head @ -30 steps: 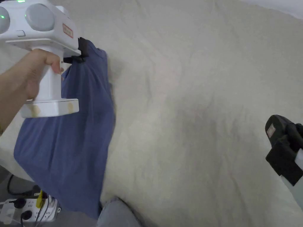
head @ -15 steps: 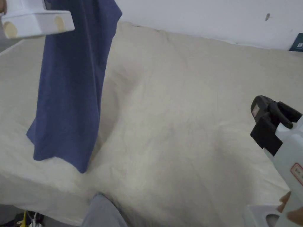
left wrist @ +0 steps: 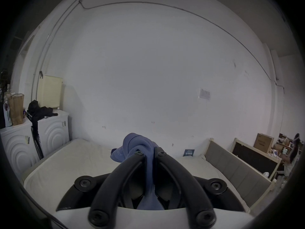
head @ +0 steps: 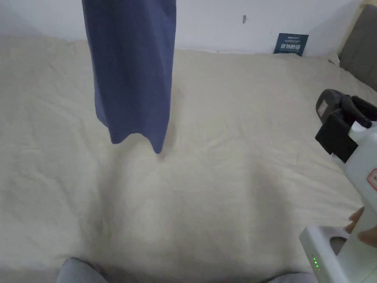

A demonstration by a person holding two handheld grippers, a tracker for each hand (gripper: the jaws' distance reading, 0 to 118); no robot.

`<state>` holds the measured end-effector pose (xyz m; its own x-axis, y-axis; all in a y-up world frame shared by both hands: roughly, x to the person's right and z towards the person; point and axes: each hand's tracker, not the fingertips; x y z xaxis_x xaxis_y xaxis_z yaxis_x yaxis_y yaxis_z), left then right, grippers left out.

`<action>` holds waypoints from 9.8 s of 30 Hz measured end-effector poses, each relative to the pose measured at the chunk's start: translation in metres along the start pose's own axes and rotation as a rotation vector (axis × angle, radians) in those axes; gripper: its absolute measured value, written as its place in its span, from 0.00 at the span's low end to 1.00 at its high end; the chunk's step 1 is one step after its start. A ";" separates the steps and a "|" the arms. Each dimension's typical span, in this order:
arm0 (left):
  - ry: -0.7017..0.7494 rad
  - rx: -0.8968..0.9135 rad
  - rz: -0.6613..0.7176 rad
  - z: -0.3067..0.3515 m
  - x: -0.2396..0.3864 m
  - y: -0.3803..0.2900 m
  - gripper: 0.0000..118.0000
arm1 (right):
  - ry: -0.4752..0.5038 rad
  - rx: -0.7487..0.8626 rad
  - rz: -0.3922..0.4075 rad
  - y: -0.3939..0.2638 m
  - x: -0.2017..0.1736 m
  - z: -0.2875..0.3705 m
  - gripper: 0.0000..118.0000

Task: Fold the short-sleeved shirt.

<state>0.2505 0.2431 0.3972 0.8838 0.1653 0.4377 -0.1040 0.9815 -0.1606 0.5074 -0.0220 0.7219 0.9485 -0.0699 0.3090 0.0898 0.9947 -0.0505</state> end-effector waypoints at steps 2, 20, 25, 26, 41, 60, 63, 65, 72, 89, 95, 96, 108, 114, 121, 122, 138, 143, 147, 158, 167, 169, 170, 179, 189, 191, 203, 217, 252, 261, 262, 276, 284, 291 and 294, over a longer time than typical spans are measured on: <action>-0.032 -0.085 -0.016 -0.020 0.012 -0.030 0.07 | -0.019 -0.013 0.007 -0.005 0.005 0.004 0.01; -0.056 -0.929 -0.082 -0.083 0.030 -0.452 0.07 | -0.097 -0.150 -0.050 -0.043 0.031 -0.020 0.01; -0.086 -0.888 -0.019 -0.067 0.026 -0.450 0.71 | -0.082 -0.176 -0.060 -0.051 0.026 -0.028 0.01; -0.100 -0.878 0.031 -0.066 0.024 -0.440 0.80 | -0.076 -0.178 -0.061 -0.052 0.024 -0.029 0.01; 0.177 -0.013 -0.242 0.097 -0.010 -0.327 1.00 | -0.004 -0.089 0.011 -0.050 -0.015 -0.033 0.01; 0.167 -0.171 -0.200 0.120 -0.011 -0.383 0.00 | 0.003 -0.150 0.043 -0.074 -0.028 -0.027 0.01; 0.153 -0.220 -0.160 0.110 -0.019 -0.377 0.00 | 0.004 -0.162 0.043 -0.075 -0.026 -0.030 0.01; 0.132 -0.280 -0.132 0.092 -0.027 -0.369 0.00 | 0.003 -0.169 0.043 -0.076 -0.025 -0.032 0.01; 0.085 -0.532 -0.075 -0.020 -0.056 -0.353 1.00 | 0.001 -0.190 0.040 -0.078 -0.022 -0.041 0.01; 0.249 -1.056 0.012 -0.217 -0.078 -0.457 0.86 | -0.060 -0.340 0.027 -0.104 0.003 -0.108 0.01; 0.112 -1.080 -0.068 -0.207 -0.062 -0.463 0.13 | -0.081 -0.376 0.020 -0.111 0.009 -0.116 0.02; 0.139 -1.081 -0.092 -0.205 -0.059 -0.460 0.07 | -0.081 -0.378 0.017 -0.111 0.009 -0.116 0.01; 0.086 -0.684 0.091 -0.104 -0.080 -0.369 0.06 | -0.051 -0.383 0.058 -0.084 0.001 -0.133 0.07; 0.088 -0.640 0.120 -0.058 -0.087 -0.378 0.06 | 0.099 -0.522 0.092 -0.064 -0.020 -0.214 0.81; 0.128 -0.654 0.128 -0.038 -0.095 -0.406 0.06 | 0.200 -0.790 0.176 -0.081 -0.091 -0.341 0.94; 0.132 -0.656 0.124 -0.038 -0.097 -0.408 0.06 | 0.197 -0.826 0.178 -0.092 -0.104 -0.359 0.96; 0.130 -0.682 0.173 -0.048 -0.126 -0.426 0.06 | 0.049 -1.168 0.161 -0.198 -0.153 -0.461 0.12; 0.153 -0.681 0.223 -0.044 -0.134 -0.422 0.06 | 0.103 -1.101 0.034 -0.148 -0.122 -0.438 0.08; 0.167 -0.626 0.350 -0.029 -0.143 -0.405 0.06 | 0.152 -0.949 0.032 -0.078 -0.077 -0.387 0.08; 0.245 -0.207 0.391 0.032 -0.144 -0.246 0.06 | 0.100 -0.547 -0.194 0.110 0.073 -0.218 0.07; 0.283 0.071 0.400 0.066 -0.137 -0.127 0.06 | 0.022 -0.334 -0.376 0.195 0.160 -0.148 0.07; 0.273 0.091 0.394 0.060 -0.134 -0.106 0.06 | 0.027 -0.320 -0.400 0.209 0.165 -0.143 0.07; 0.269 0.097 0.385 0.056 -0.132 -0.096 0.06 | 0.026 -0.313 -0.406 0.215 0.166 -0.143 0.07; 0.258 0.037 0.237 -0.037 -0.097 0.012 0.05 | -0.078 -0.247 -0.327 0.290 0.145 -0.185 0.07; 0.324 0.106 0.088 -0.147 -0.075 0.070 0.05 | -0.222 -0.187 -0.344 0.329 0.122 -0.307 0.07; 0.315 0.151 0.068 -0.163 -0.074 0.071 0.05 | -0.240 -0.170 -0.326 0.326 0.120 -0.329 0.07; 0.252 -0.091 0.122 -0.202 -0.118 -0.110 0.05 | -0.276 -0.431 -0.353 0.152 0.140 -0.386 0.07; 0.377 -0.484 0.388 -0.004 -0.195 -0.389 0.01 | -0.262 -0.799 -0.411 -0.114 0.171 -0.213 0.07; 0.321 -0.167 -0.089 0.109 -0.184 -0.386 1.00 | -0.245 -0.225 -0.011 -0.033 0.117 -0.040 1.00; 0.217 -0.066 -0.201 0.099 -0.041 -0.347 0.91 | -0.228 -0.129 0.102 -0.051 0.059 -0.030 1.00; 0.205 -0.062 -0.212 0.099 -0.037 -0.350 0.76 | -0.214 -0.139 0.105 -0.056 0.055 -0.030 0.96; 0.127 -0.161 -0.186 0.087 -0.019 -0.371 0.00 | -0.101 -0.202 0.036 -0.073 0.031 -0.045 0.02; 0.102 -0.221 -0.198 0.059 -0.029 -0.361 0.00 | -0.071 -0.225 0.043 -0.069 0.025 -0.058 0.02; 0.141 -0.406 -0.063 0.041 -0.061 -0.353 0.87 | -0.040 -0.232 0.053 -0.063 0.022 -0.070 0.02; 0.195 -0.527 0.010 0.033 -0.092 -0.360 0.99 | -0.029 -0.233 0.051 -0.063 0.020 -0.073 0.02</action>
<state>0.1921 -0.1222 0.4437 0.9572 0.1047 0.2698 0.0843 0.7910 -0.6060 0.5433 -0.0917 0.6622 0.9447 -0.0145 0.3275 0.1129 0.9523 -0.2836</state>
